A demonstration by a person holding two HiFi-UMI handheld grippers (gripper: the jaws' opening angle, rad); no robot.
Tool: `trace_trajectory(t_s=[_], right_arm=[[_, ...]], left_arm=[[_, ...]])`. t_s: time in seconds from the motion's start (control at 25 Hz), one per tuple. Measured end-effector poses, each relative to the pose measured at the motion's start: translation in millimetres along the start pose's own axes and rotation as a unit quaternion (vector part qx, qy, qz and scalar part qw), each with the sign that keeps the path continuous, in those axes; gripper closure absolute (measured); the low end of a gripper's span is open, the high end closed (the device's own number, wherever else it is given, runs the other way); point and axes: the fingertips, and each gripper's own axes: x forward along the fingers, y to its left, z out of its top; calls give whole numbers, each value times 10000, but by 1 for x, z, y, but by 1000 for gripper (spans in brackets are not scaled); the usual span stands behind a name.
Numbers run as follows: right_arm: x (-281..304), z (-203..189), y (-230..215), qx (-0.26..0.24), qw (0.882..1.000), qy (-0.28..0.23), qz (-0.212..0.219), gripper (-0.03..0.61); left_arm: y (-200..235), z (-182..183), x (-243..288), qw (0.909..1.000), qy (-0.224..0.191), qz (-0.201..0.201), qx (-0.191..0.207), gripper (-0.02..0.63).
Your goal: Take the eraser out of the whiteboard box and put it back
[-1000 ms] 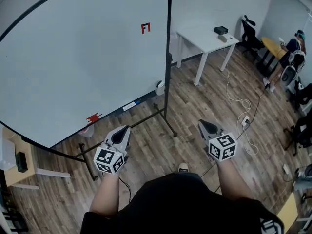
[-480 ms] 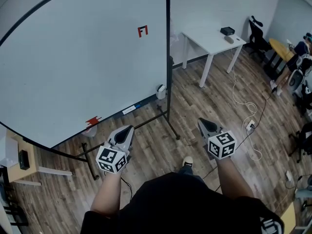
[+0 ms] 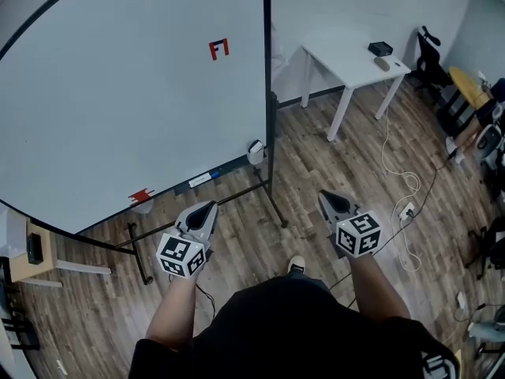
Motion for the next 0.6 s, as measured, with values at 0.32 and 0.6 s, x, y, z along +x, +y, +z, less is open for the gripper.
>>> trace_trajectory(t_s=[0.32, 0.6], right_arm=[[28, 4, -45, -50, 9997, 117, 228, 583], [51, 12, -71, -62, 9987, 201, 474, 583]], left_arm=[[1, 0, 53, 9999, 74, 83, -12, 599], [8, 4, 81, 9995, 151, 271, -76, 599]])
